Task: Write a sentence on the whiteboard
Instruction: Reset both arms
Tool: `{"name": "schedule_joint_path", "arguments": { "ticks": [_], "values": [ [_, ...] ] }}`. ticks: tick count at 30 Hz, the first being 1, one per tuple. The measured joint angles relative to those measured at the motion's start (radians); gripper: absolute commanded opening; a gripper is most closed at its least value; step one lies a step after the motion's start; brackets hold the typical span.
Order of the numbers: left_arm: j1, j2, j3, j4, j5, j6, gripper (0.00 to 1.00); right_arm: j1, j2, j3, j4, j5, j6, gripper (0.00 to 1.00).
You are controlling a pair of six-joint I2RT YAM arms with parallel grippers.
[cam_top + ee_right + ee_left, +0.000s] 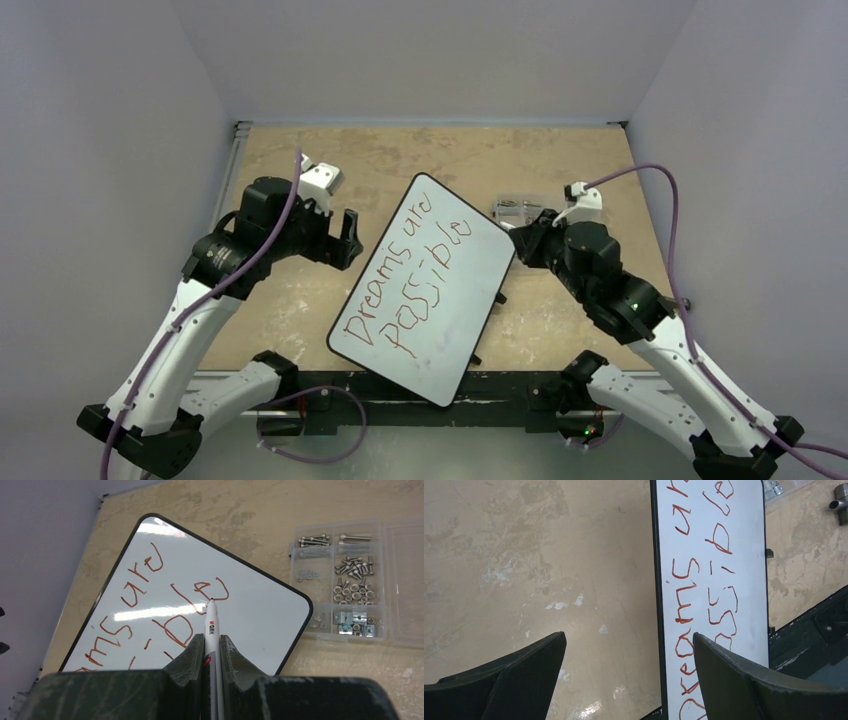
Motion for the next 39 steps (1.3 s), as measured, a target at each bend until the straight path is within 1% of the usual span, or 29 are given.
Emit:
{"name": "schedule_joint_path", "arguments": {
  "ticks": [6, 10, 13, 18, 26, 29, 33, 36, 39],
  "values": [
    [0.000, 0.014, 0.076, -0.109, -0.002, 0.001, 0.98, 0.000, -0.066, -0.013, -0.008, 0.000, -0.016, 0.00],
    [0.000, -0.031, 0.089, -0.167, -0.064, -0.014, 0.99, 0.000, -0.093, -0.046, -0.068, 0.045, 0.010, 0.00],
    [0.000, -0.058, 0.115, -0.200, -0.149, -0.037, 1.00, 0.000, -0.110, -0.068, -0.113, 0.105, 0.058, 0.00],
    [0.004, -0.081, 0.135, -0.204, -0.294, -0.080, 1.00, 0.000, -0.138, -0.169, -0.182, 0.188, 0.196, 0.00],
    [0.008, -0.131, 0.049, -0.163, -0.359, -0.125, 1.00, 0.000, -0.063, -0.205, -0.260, 0.262, 0.369, 0.00],
    [0.009, -0.134, 0.009, -0.129, -0.360, -0.136, 1.00, 0.000, -0.053, -0.212, -0.266, 0.293, 0.401, 0.00],
    [0.023, -0.121, -0.031, -0.098, -0.335, -0.140, 1.00, 0.000, -0.051, -0.212, -0.258, 0.325, 0.389, 0.00],
    [0.062, -0.082, -0.031, -0.082, -0.241, -0.136, 0.99, 0.000, -0.051, -0.202, -0.231, 0.336, 0.340, 0.00],
    [0.076, -0.023, -0.023, -0.061, -0.107, -0.122, 0.94, 0.000, -0.051, -0.177, -0.213, 0.336, 0.303, 0.00]
  ]
}}
